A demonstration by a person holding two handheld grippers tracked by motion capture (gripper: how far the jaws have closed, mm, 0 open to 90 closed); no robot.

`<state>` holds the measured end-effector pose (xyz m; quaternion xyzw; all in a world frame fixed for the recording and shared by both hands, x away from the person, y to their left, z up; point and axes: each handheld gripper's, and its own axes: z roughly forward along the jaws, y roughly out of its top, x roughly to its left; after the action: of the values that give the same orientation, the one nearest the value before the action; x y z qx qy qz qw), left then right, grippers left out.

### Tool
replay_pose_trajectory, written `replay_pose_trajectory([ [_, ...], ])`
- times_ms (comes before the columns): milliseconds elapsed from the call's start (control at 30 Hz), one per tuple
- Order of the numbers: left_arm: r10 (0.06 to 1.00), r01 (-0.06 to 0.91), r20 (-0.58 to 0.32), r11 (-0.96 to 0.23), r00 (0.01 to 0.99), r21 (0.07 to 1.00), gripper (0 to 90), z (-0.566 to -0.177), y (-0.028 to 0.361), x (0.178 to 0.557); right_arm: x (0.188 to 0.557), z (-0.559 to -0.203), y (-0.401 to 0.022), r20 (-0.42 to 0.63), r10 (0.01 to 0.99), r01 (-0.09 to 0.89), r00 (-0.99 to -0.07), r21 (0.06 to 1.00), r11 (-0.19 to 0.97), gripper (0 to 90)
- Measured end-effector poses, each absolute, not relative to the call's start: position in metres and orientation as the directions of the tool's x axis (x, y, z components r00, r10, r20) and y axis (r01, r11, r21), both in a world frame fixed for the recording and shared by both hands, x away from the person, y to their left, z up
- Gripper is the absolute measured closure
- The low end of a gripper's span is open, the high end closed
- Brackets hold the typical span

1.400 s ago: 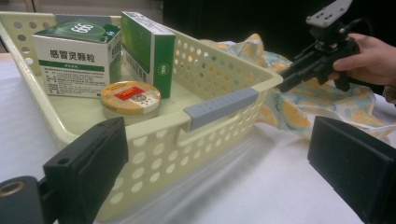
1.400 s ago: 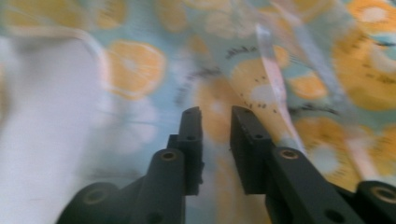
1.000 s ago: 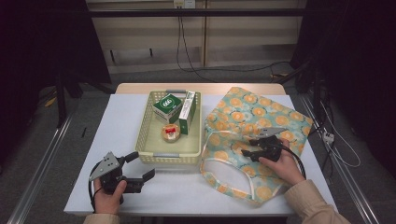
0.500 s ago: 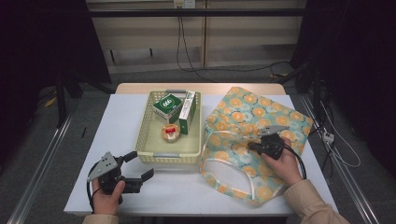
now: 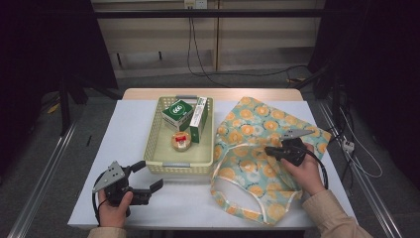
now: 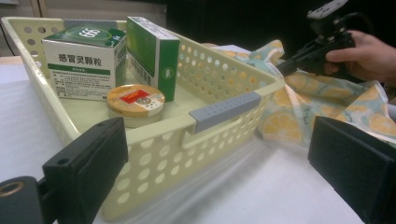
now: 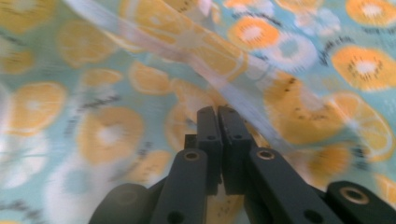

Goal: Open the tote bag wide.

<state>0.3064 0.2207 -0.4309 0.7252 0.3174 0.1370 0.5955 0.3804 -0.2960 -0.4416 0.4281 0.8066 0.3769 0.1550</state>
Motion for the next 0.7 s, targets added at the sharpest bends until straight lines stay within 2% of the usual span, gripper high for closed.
replay_pose_trajectory([
  [100,0.622,0.296,-0.176,-0.095,0.763,0.95,4.6,-0.431,0.221,0.307,0.384,-0.45,-0.296,0.026,0.824,0.574,-0.565,0.73,0.371,74.8],
  [167,0.622,0.296,-0.174,-0.097,0.764,0.95,4.6,-0.431,0.22,0.307,0.385,-0.453,-0.294,0.041,0.816,0.575,-0.577,0.73,0.37,68.6],
  [267,0.62,0.295,-0.176,-0.095,0.765,0.951,4.6,-0.431,0.22,0.306,0.385,-0.458,-0.289,0.082,0.794,0.583,-0.602,0.725,0.367,51.8],
  [333,0.621,0.295,-0.176,-0.093,0.764,0.951,4.7,-0.431,0.22,0.306,0.384,-0.459,-0.284,0.044,0.783,0.563,-0.621,0.72,0.406,48.1],
  [400,0.623,0.296,-0.177,-0.091,0.762,0.951,4.7,-0.431,0.221,0.306,0.382,-0.458,-0.28,0.018,0.774,0.551,-0.632,0.714,0.433,54.7],
  [467,0.623,0.295,-0.176,-0.092,0.762,0.951,4.6,-0.431,0.221,0.306,0.381,-0.458,-0.277,0.017,0.763,0.542,-0.646,0.715,0.443,67.0],
  [600,0.621,0.293,-0.176,-0.091,0.764,0.952,4.6,-0.43,0.221,0.306,0.382,-0.458,-0.277,0.024,0.758,0.539,-0.652,0.717,0.442,85.0],
  [700,0.623,0.291,-0.174,-0.09,0.762,0.953,4.6,-0.429,0.221,0.305,0.382,-0.457,-0.278,0.015,0.756,0.538,-0.654,0.712,0.452,89.6],
])
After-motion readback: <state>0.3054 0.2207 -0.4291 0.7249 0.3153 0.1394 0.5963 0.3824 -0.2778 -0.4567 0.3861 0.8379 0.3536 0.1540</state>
